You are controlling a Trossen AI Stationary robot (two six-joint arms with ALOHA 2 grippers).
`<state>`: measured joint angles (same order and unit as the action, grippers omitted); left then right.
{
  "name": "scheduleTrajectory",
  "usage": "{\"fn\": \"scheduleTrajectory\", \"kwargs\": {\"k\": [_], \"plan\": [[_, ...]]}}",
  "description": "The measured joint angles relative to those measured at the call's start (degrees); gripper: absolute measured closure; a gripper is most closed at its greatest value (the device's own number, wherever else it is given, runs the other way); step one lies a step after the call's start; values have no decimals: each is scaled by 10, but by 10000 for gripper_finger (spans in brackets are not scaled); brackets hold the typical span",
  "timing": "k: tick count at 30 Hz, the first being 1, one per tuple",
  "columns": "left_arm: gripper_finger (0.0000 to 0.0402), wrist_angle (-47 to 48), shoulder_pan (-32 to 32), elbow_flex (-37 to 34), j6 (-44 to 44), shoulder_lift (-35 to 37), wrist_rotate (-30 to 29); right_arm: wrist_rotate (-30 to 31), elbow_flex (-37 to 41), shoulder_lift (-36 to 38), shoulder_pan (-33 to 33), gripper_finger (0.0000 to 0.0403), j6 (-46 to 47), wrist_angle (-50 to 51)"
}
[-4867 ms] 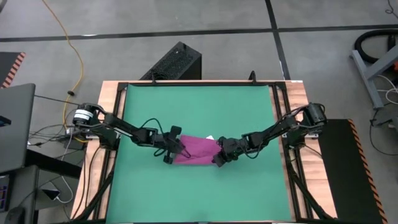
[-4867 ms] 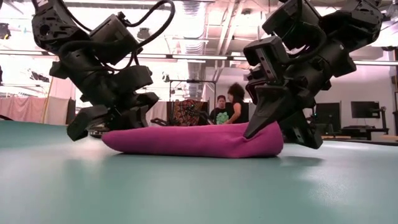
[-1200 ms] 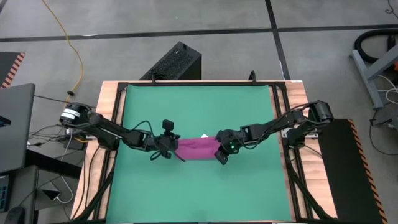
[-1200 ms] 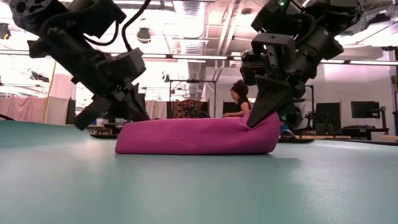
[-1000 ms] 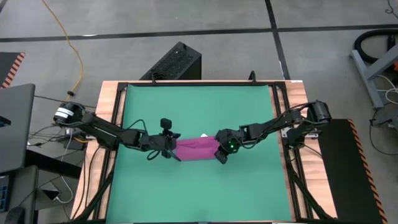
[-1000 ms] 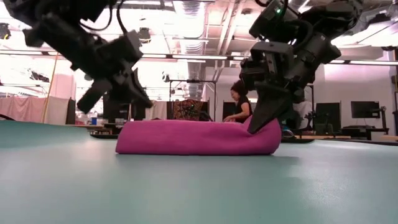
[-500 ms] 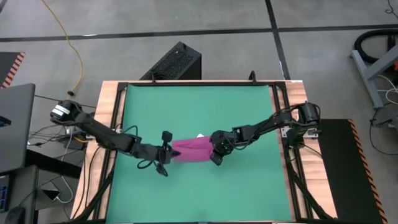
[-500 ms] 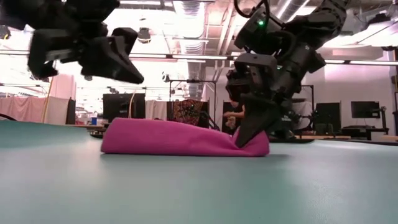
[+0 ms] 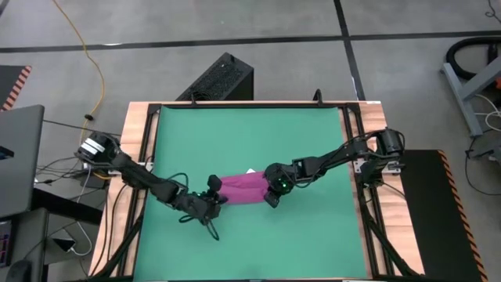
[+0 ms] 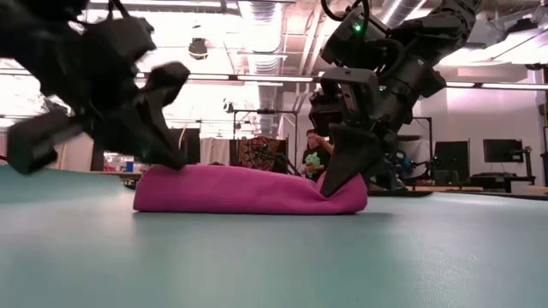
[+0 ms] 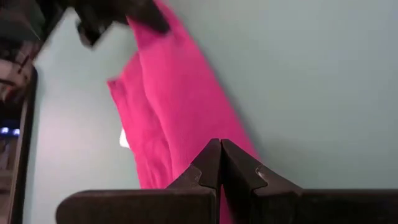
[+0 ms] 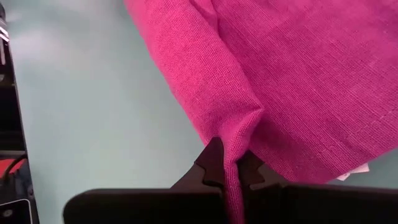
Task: Roll towel
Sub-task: Roll the violet towel
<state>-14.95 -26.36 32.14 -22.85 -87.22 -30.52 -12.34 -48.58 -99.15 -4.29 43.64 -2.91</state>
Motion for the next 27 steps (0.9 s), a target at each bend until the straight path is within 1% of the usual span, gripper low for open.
{"fn": "scheduleTrajectory", "kwargs": {"k": [2,5,7,14,17,19,23,25,27], "plan": [[402,0,5,0,1,-15,-10,-1,0,0,0,388,0,0],[402,3,11,0,9,-27,-44,-4,0,0,0,388,0,0],[402,19,15,0,17,-29,-50,-10,0,0,0,388,0,-1],[402,44,42,-5,79,-29,0,-11,0,0,0,388,-2,-1],[401,43,43,-5,88,-29,2,-14,0,0,0,388,-3,2],[401,41,35,-1,79,-24,-15,-14,0,0,-1,388,-3,4],[402,24,9,29,28,1,-50,-14,0,0,-1,388,-5,7],[401,6,5,36,9,5,-44,-14,0,0,-1,388,-6,9],[402,-16,13,36,-11,0,-21,-14,0,0,-1,388,-7,9]]}}
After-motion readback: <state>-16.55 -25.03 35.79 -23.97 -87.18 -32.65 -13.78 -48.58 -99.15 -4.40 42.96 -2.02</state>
